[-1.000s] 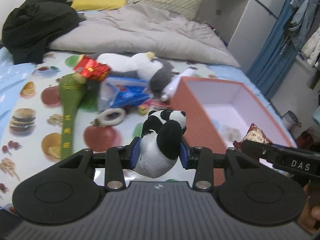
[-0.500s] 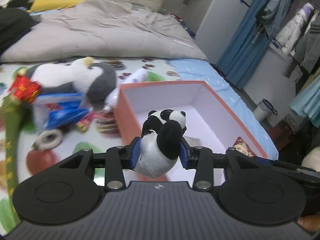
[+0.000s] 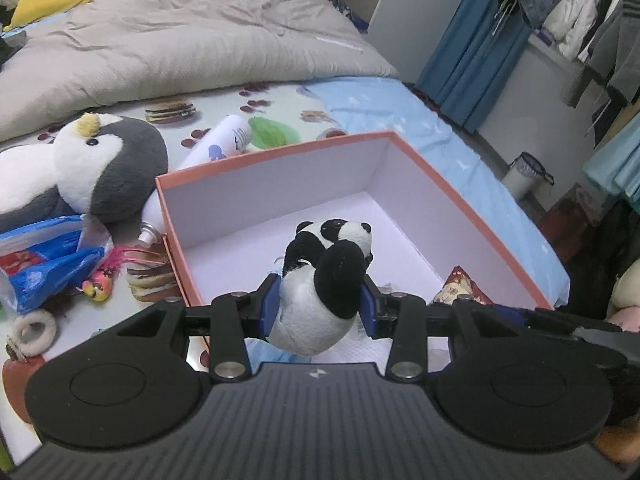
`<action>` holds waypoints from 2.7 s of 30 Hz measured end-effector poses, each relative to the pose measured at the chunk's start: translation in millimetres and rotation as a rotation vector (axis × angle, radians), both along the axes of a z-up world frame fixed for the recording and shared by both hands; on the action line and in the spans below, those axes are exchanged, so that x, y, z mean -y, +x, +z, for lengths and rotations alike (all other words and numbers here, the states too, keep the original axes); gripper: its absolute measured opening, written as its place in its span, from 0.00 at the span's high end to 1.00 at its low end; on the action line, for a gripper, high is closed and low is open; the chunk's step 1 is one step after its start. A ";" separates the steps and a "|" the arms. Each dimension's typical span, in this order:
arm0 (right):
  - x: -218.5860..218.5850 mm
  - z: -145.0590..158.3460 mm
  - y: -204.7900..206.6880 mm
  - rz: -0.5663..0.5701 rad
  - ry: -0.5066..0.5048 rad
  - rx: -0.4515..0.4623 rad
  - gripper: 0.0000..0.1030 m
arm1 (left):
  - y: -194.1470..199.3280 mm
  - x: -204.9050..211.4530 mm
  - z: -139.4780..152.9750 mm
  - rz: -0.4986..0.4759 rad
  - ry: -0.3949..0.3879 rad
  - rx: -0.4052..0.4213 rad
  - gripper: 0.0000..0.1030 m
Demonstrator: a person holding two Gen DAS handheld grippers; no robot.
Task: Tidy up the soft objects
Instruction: 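Carry packet and panda over the pink box and open both tools, then withdraw both tools up out of the pink box, then move both tools back toward the pile of items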
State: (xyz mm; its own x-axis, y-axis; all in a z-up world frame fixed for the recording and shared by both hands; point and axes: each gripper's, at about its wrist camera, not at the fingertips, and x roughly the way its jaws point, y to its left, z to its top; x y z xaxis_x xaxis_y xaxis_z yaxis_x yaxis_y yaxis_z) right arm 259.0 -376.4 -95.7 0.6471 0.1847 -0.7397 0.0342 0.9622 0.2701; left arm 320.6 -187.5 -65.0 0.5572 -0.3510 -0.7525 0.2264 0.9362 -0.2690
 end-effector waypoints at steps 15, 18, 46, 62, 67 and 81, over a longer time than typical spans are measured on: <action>3.0 18.2 -25.0 -0.035 0.007 0.028 0.40 | -32.4 -15.9 25.0 0.027 0.021 0.036 0.43; -1.6 28.2 -41.6 -0.034 0.015 0.049 0.40 | -51.1 -23.9 36.2 0.034 0.021 0.061 0.39; -79.4 75.3 -165.8 0.054 0.018 0.183 0.40 | -221.9 -123.9 80.1 0.150 0.026 0.154 0.29; -133.5 81.9 -201.3 0.197 -0.004 0.211 0.29 | -287.7 -179.9 85.2 0.271 0.074 0.186 0.19; -142.2 79.2 -204.1 0.224 -0.015 0.211 0.30 | -295.0 -191.6 76.7 0.295 0.058 0.171 0.18; -178.1 59.8 -192.8 0.323 -0.012 0.186 0.04 | -291.1 -214.1 48.1 0.373 0.061 0.147 0.17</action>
State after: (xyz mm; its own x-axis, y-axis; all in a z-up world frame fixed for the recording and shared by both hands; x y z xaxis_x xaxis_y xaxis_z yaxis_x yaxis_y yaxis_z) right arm 66.2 -198.3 -35.9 0.6804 0.3935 -0.6182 -0.3207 0.9184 0.2316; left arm 29.6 26.6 -16.9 0.7414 -0.0620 -0.6682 -0.0996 0.9745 -0.2009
